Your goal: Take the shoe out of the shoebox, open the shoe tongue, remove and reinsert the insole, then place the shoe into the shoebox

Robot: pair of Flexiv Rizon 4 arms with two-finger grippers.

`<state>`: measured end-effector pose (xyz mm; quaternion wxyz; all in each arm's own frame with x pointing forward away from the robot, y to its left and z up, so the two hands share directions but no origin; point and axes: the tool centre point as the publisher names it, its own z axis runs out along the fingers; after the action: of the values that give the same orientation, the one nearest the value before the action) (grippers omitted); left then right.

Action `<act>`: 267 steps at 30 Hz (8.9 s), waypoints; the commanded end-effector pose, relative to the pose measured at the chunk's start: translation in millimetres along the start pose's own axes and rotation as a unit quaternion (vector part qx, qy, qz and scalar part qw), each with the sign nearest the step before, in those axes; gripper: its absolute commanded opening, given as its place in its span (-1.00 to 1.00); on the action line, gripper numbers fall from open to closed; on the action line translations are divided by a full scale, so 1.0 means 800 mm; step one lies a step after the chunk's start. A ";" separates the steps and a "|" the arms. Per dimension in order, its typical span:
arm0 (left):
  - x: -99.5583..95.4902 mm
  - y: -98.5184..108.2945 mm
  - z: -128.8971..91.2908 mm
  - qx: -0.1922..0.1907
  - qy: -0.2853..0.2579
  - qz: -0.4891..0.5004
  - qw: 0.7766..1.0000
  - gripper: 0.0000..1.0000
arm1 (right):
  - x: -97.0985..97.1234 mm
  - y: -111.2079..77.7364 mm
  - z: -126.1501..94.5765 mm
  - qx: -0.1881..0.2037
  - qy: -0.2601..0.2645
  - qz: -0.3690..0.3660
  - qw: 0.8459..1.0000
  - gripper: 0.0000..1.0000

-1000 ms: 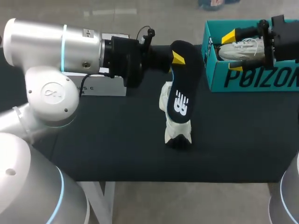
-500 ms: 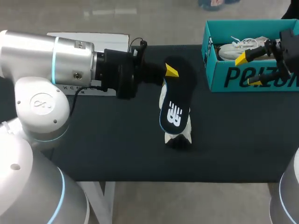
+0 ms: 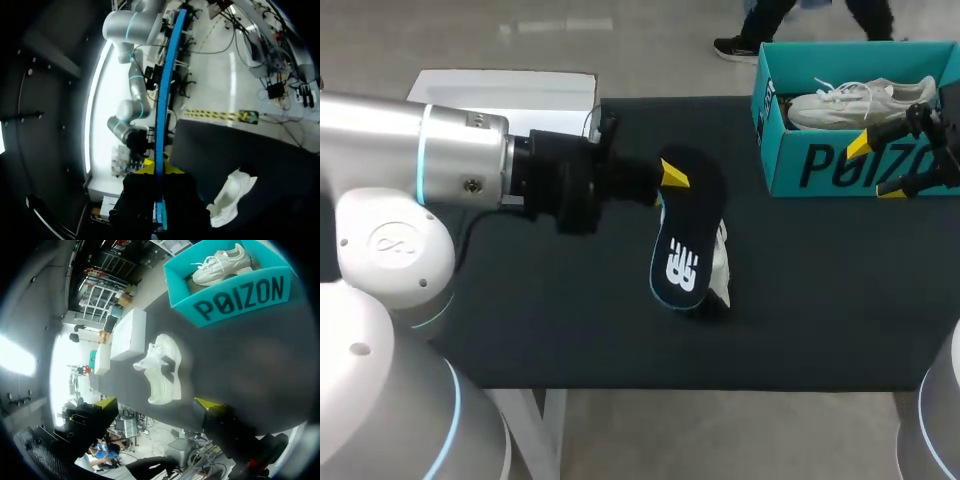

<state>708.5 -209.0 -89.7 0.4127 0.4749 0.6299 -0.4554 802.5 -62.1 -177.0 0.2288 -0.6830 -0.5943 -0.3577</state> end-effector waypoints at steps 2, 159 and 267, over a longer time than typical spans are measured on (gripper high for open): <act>-0.001 -0.006 -0.003 -0.007 -0.005 -0.006 1.000 -1.00 | 0.002 -0.003 0.000 -0.002 -0.003 0.001 1.000 1.00; 0.259 0.198 0.133 -0.077 0.236 -0.134 0.960 -0.47 | 0.002 -0.003 0.000 -0.002 -0.003 0.001 1.000 1.00; 0.275 0.235 0.159 -0.198 0.180 -0.058 0.962 -1.00 | 0.002 -0.003 0.000 -0.002 -0.003 0.001 1.000 1.00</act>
<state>851.4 -249.2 -361.1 0.3535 0.4217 0.7931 -0.2610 800.1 -61.5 -175.7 0.2266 -0.6843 -0.5937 -0.3578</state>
